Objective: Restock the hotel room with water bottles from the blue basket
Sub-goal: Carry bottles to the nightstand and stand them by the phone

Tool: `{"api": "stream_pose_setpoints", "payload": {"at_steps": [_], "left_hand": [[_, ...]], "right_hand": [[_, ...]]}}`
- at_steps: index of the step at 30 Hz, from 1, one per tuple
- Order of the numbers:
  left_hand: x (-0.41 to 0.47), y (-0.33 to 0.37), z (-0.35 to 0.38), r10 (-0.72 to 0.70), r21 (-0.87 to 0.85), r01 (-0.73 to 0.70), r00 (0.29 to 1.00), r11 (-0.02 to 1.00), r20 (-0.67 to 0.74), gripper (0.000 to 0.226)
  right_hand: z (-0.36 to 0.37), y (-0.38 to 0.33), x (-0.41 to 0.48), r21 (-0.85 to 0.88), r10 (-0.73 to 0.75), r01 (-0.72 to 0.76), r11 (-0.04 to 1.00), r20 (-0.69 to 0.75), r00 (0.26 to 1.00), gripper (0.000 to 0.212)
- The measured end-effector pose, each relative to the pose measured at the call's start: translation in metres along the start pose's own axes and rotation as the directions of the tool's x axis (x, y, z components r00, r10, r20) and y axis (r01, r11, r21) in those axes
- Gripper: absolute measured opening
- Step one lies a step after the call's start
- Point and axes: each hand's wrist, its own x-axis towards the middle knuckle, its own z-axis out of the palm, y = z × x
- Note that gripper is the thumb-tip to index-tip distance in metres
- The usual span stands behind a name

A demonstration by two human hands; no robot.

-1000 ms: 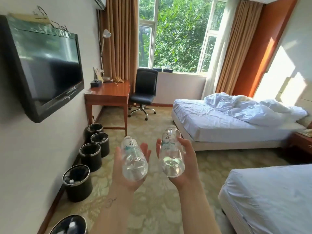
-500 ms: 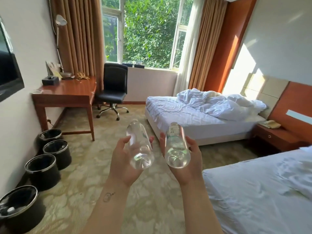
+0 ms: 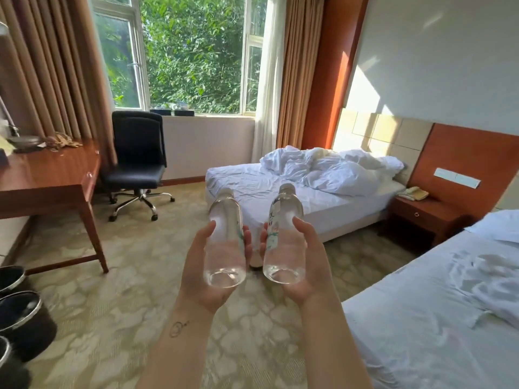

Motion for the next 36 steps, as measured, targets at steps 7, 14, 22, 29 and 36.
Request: {"api": "stream_pose_setpoints", "payload": {"at_steps": [7,14,22,29,36], "left_hand": [[0.098,0.062,-0.003,-0.163,0.015,0.162,0.985,0.987,0.063,0.072],[0.185,0.067,-0.005,-0.204,0.051,0.202,0.978,0.978,0.044,0.077],[0.324,0.02,0.026,-0.312,0.122,0.299,0.944,0.946,0.108,0.072],[0.436,-0.031,0.065,-0.329,0.182,0.311,0.941,0.933,0.081,0.055],[0.53,-0.063,0.078,-0.407,0.224,0.377,0.908,0.899,0.101,0.046]], "right_hand": [[0.006,-0.026,0.09,-0.112,-0.166,0.154,0.982,-0.112,0.98,0.097],[-0.03,-0.069,0.136,-0.248,-0.261,0.197,0.949,-0.26,0.93,0.088],[-0.1,-0.175,0.186,-0.288,-0.378,0.288,0.913,-0.335,0.863,0.085],[-0.146,-0.281,0.217,-0.301,-0.451,0.352,0.887,-0.392,0.802,0.088],[-0.19,-0.346,0.249,-0.359,-0.516,0.38,0.853,-0.465,0.719,0.072]]}}
